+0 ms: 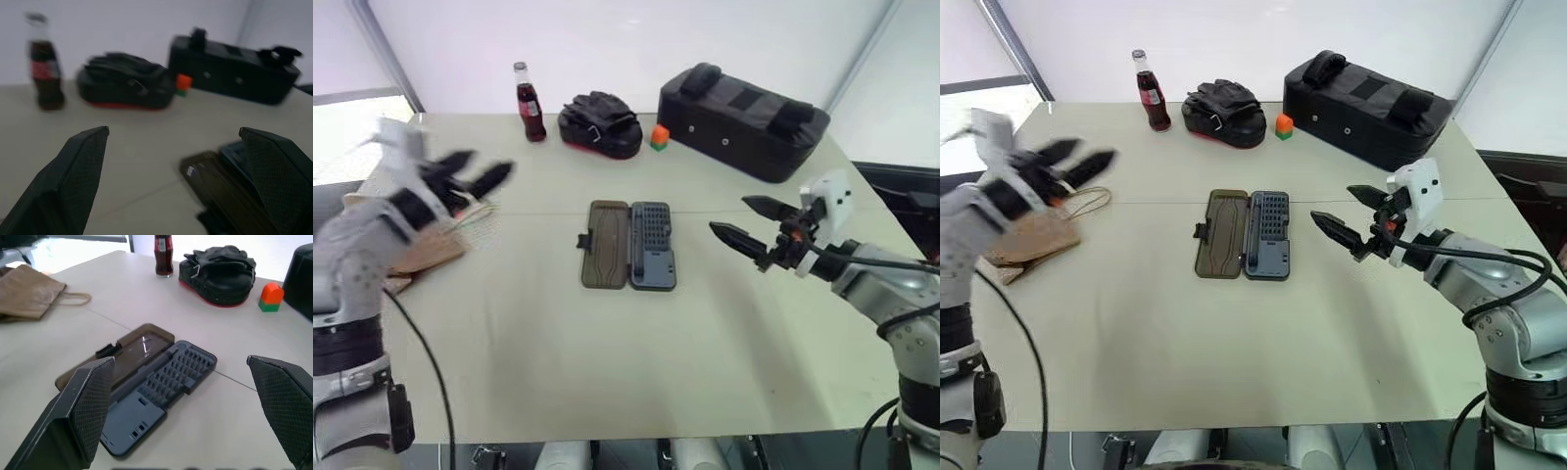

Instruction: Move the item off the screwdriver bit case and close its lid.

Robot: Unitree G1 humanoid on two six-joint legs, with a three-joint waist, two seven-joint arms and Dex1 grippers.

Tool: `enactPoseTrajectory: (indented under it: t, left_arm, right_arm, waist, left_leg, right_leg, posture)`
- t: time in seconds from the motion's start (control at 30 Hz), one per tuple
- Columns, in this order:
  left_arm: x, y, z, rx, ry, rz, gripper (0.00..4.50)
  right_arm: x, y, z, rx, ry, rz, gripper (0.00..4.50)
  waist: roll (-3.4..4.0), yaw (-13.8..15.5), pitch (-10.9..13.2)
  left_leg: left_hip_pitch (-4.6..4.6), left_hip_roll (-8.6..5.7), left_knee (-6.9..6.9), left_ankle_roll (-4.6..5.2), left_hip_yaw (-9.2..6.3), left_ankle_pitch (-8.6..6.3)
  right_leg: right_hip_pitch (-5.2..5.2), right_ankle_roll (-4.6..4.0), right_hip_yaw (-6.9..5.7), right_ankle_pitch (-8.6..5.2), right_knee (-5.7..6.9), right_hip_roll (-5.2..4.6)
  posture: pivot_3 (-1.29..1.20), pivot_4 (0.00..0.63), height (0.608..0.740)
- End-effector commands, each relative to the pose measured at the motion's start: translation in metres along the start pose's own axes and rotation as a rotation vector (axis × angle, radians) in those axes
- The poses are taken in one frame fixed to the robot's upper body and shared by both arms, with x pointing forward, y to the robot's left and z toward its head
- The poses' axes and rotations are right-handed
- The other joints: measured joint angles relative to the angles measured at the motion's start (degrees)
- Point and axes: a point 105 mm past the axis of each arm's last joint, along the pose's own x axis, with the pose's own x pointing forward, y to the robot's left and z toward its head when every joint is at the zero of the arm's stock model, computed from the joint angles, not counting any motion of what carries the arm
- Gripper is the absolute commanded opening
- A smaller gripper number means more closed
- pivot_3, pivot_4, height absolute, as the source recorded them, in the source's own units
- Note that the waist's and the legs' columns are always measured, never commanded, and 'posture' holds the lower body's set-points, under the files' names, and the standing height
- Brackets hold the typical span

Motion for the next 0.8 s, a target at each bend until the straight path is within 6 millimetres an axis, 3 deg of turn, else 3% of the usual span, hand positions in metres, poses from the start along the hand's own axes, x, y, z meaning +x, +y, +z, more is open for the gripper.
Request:
enactPoseTrajectory:
  t: [0.03, 0.2, 0.43, 0.6, 0.8]
  left_arm:
    - [0.016, -0.019, -0.014, 0.031, 0.137, -0.051, 4.47]
    - [0.034, -0.067, -0.042, -0.097, 0.272, -0.107, 4.47]
    - [0.042, -0.082, -0.070, -0.190, 0.447, 0.073, 4.47]
    - [0.039, -0.071, -0.084, -0.173, 0.510, 0.206, 4.47]
    - [0.042, -0.061, -0.099, -0.147, 0.544, 0.288, 4.47]
  right_arm:
    - [-0.004, 0.001, 0.011, -0.049, -0.028, -0.010, 4.50]
    - [-0.006, 0.010, 0.002, -0.032, -0.027, -0.023, 4.50]
    - [-0.006, 0.037, 0.008, -0.053, -0.030, 0.063, 4.50]
    - [-0.009, 0.057, 0.005, -0.077, 0.029, 0.173, 4.50]
    - [-0.010, 0.054, 0.006, -0.084, 0.038, 0.158, 4.50]
  waist:
    - [0.00, -0.4, 0.0]
    - [-0.01, -0.2, 0.0]
    - [-0.01, -0.3, 0.0]
    - [-0.01, -0.2, 0.0]
    - [-0.02, 0.0, 0.0]
  left_leg:
    - [0.02, 0.01, 0.00, 0.00, -0.01, 0.00]
    - [-0.04, 0.12, 0.00, 0.01, -0.07, -0.01]
    - [0.01, 0.08, 0.02, 0.01, -0.10, 0.00]
    - [0.01, 0.06, 0.02, 0.00, -0.14, 0.00]
    - [0.01, 0.04, 0.02, -0.01, -0.14, 0.01]
  right_leg:
    - [0.00, 0.00, 0.01, 0.00, 0.01, 0.01]
    - [-0.03, 0.02, 0.03, 0.00, 0.02, 0.00]
    - [-0.03, 0.03, 0.05, 0.00, 0.09, 0.01]
    - [-0.03, 0.02, 0.03, 0.00, 0.08, 0.02]
    - [-0.02, 0.01, 0.03, -0.01, 0.06, -0.02]
  posture:
    - [0.00, 0.150, 0.740]
    - [0.00, 0.150, 0.740]
    - [0.00, 0.150, 0.740]
    - [0.00, 0.150, 0.740]
    - [0.00, 0.150, 0.740]
